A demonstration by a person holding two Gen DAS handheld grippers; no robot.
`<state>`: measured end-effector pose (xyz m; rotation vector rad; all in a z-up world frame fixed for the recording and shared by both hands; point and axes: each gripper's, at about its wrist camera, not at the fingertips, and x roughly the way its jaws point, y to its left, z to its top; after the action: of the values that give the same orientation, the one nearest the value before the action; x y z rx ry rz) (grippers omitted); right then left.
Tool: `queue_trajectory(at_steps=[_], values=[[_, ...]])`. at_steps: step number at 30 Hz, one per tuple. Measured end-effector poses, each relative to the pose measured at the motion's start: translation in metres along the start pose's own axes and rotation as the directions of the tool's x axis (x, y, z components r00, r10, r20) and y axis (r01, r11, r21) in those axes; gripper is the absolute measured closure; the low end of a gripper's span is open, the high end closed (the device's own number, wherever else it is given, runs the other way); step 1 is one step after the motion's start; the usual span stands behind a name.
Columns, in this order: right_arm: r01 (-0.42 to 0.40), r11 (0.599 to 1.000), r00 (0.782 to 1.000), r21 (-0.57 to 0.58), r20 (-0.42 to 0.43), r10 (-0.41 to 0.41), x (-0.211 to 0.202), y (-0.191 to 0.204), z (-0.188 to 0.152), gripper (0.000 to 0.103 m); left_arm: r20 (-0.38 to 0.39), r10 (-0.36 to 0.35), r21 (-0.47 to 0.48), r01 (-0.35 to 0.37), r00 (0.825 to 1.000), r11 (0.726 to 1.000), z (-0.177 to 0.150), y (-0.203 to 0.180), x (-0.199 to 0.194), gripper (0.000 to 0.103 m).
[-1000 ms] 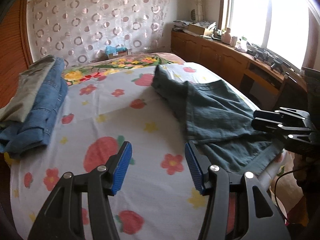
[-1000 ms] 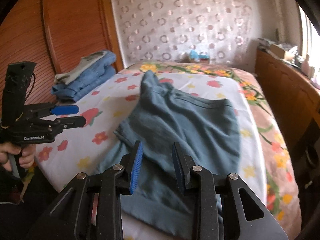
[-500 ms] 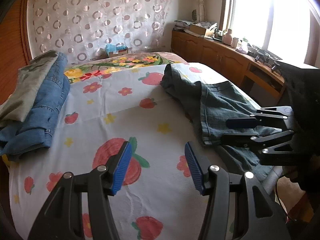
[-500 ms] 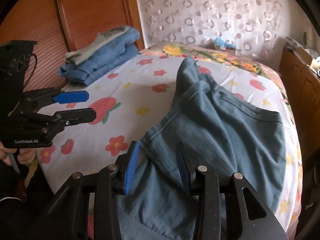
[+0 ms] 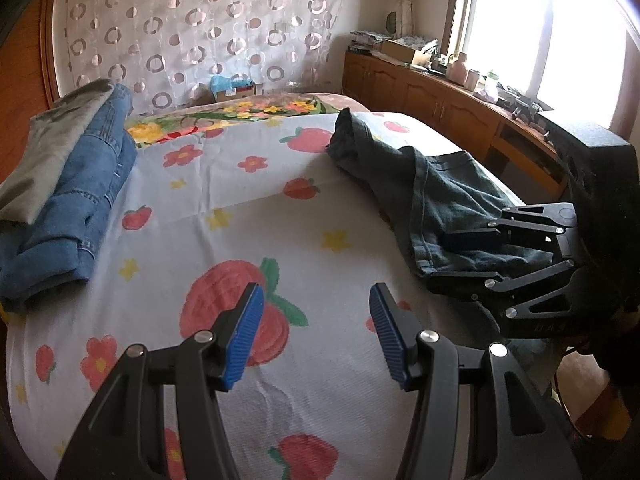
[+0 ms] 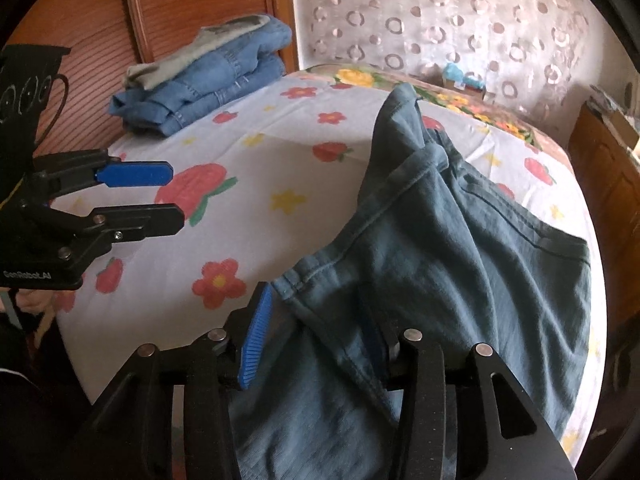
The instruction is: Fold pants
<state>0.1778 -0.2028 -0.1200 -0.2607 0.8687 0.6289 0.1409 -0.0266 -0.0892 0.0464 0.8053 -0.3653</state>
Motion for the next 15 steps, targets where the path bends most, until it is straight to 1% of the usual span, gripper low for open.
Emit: queue_trajectory(at_steps=[1,2,3,4,6,8,10,13,15], values=[[0.008,1.0,1.0,-0.005,-0.001,-0.008,0.0,0.001,0.0,0.059,-0.001,-0.001,0.0,0.001,1.0,1.0,0.0,0.0,0.0,0.049],[0.023,1.0,1.0,-0.012,-0.001,-0.023,0.0,0.001,0.0,0.065,-0.002,-0.002,0.001,0.002,1.0,1.0,0.0,0.0,0.0,0.049],[0.043,0.999,0.999,-0.022,0.0,-0.043,0.0,0.001,-0.001,0.074,-0.003,-0.003,0.002,0.003,1.0,1.0,0.0,-0.001,0.001,0.049],[0.047,0.999,0.999,-0.024,0.002,-0.047,-0.001,0.0,-0.001,0.078,-0.003,-0.003,0.002,0.003,1.0,1.0,0.0,-0.001,0.001,0.049],[0.025,1.0,1.0,-0.007,0.014,-0.025,-0.006,-0.005,-0.002,0.095,-0.004,-0.006,0.005,0.006,1.0,1.0,0.0,-0.002,0.001,0.049],[0.024,1.0,0.999,-0.003,0.034,-0.024,-0.012,-0.007,-0.002,0.096,-0.006,-0.007,0.01,0.007,1.0,1.0,0.0,-0.004,0.001,0.049],[0.002,1.0,0.998,0.027,0.055,-0.004,-0.019,-0.014,-0.001,0.096,-0.009,-0.009,0.013,0.009,1.0,1.0,0.001,-0.005,0.002,0.049],[0.012,0.999,0.996,0.051,0.089,-0.016,-0.03,-0.022,0.001,0.096,-0.014,-0.012,0.019,0.012,1.0,1.0,0.002,-0.008,0.005,0.049],[-0.004,0.997,0.994,0.083,0.112,-0.006,-0.038,-0.032,0.003,0.096,-0.018,-0.013,0.026,0.014,1.0,1.0,0.004,-0.011,0.007,0.049]])
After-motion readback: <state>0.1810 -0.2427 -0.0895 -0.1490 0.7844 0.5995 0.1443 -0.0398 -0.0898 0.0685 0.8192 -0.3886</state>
